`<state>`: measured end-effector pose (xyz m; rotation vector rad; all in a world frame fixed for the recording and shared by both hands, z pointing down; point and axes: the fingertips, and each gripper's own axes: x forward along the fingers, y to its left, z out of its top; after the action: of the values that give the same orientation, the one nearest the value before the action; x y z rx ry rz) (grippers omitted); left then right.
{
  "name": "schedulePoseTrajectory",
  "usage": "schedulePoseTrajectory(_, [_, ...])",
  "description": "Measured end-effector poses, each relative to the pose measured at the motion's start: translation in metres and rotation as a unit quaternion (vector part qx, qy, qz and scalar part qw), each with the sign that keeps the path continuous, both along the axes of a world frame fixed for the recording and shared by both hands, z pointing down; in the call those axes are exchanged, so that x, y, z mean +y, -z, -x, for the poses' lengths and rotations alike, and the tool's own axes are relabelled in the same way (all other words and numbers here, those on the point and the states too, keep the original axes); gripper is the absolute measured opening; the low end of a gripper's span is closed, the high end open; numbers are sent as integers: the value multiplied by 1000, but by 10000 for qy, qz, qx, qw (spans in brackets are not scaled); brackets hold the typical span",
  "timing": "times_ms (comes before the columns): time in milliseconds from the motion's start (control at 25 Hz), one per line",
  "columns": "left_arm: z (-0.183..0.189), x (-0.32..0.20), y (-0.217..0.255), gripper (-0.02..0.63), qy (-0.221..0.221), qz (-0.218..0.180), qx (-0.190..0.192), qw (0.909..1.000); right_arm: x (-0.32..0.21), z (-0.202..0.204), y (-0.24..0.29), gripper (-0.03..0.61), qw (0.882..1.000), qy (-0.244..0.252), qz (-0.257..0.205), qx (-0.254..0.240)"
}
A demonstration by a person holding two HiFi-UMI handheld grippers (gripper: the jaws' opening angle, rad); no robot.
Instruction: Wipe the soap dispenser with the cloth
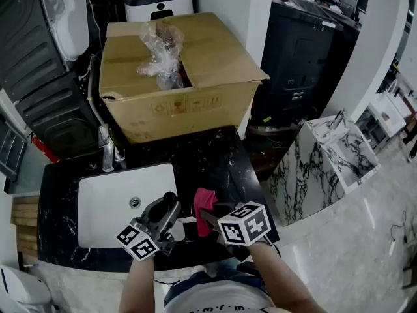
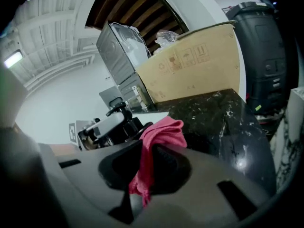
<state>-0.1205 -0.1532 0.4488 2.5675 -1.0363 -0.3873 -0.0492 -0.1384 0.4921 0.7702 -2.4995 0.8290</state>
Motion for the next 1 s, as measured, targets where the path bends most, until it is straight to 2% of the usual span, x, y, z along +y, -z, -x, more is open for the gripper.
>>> schedulePoseTrajectory(160, [-2, 0, 0, 106, -1, -28, -35, 10000, 4, -8, -24, 49, 9987, -99, 191, 462])
schedulePoseTrajectory(320, [-2, -1, 1, 106, 22, -12, -13, 10000, 4, -12, -31, 51, 9980, -153, 315, 529])
schedulePoseTrajectory(520, [0, 0, -1, 106, 50, 48, 24, 10000, -12, -17, -9, 51, 9989, -460, -15, 113])
schedulePoseTrajectory(640, [-1, 0, -1, 106, 44, 37, -7, 10000, -30, -13, 15, 49, 9972, -537, -325, -401])
schedulePoseTrajectory(800, [-5, 2, -1, 107, 51, 24, -89, 9999, -44, 1, 41, 50, 9918, -367, -443, -1138])
schedulePoseTrajectory(880, [-6, 3, -1, 107, 64, 19, -120, 9999, -48, 8, 39, 50, 9924, -252, -433, -1128])
schedulePoseTrajectory(1000, [-7, 4, -1, 107, 88, 16, -151, 9998, -53, 11, 19, 49, 9967, -221, -326, -704])
